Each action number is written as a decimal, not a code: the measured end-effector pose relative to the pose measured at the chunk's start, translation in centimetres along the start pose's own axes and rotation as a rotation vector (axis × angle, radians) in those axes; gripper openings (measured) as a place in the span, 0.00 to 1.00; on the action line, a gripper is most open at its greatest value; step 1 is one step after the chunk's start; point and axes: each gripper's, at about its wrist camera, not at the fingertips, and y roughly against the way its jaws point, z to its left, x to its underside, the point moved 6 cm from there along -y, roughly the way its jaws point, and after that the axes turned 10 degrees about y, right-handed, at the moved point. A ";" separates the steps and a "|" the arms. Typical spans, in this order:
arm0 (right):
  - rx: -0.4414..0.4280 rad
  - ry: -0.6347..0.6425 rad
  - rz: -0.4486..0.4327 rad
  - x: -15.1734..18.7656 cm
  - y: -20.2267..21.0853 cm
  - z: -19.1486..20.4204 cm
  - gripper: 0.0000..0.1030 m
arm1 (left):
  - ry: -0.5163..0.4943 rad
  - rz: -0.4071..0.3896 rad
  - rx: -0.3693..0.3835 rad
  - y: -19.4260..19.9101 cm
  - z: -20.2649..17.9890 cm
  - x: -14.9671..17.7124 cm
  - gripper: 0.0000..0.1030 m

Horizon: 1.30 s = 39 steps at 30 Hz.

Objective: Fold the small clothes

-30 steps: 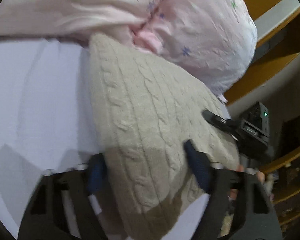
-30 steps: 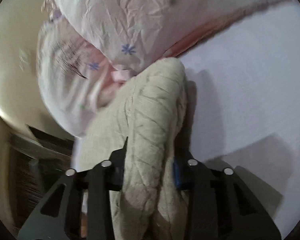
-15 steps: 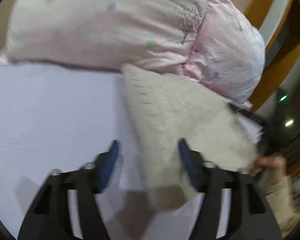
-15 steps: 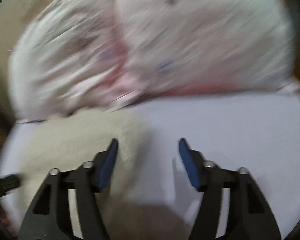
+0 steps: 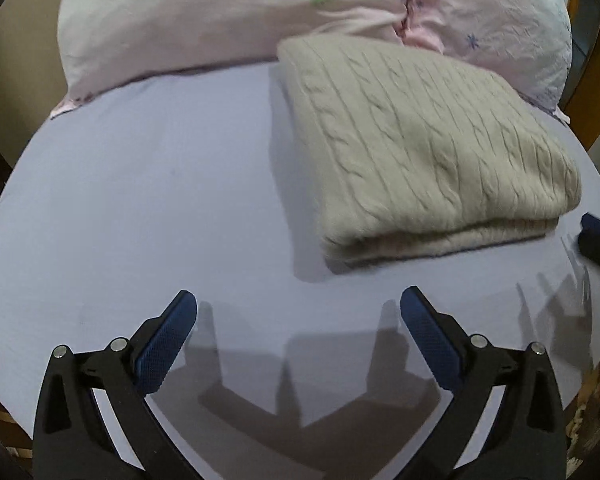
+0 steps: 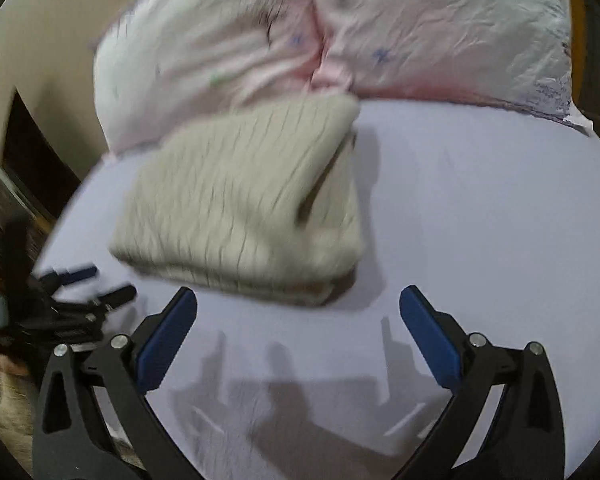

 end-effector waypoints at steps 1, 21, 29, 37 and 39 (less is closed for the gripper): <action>0.025 0.018 0.017 0.1 -0.5 0.7 0.98 | 0.003 0.006 0.002 -0.1 -0.1 0.1 0.99; 0.174 0.014 0.164 1.6 -3.4 1.9 0.98 | 0.028 0.149 -0.055 -0.8 -0.3 -0.1 0.99; 0.184 -0.003 0.181 1.5 -3.5 2.0 0.98 | 0.068 0.113 -0.073 -0.2 -0.5 0.7 0.99; 0.186 -0.003 0.177 1.6 -3.5 2.0 0.98 | 0.067 0.107 -0.073 0.0 -0.6 1.1 0.99; 0.185 -0.003 0.178 1.6 -3.5 2.0 0.98 | 0.067 0.107 -0.073 -0.1 -0.6 1.0 0.99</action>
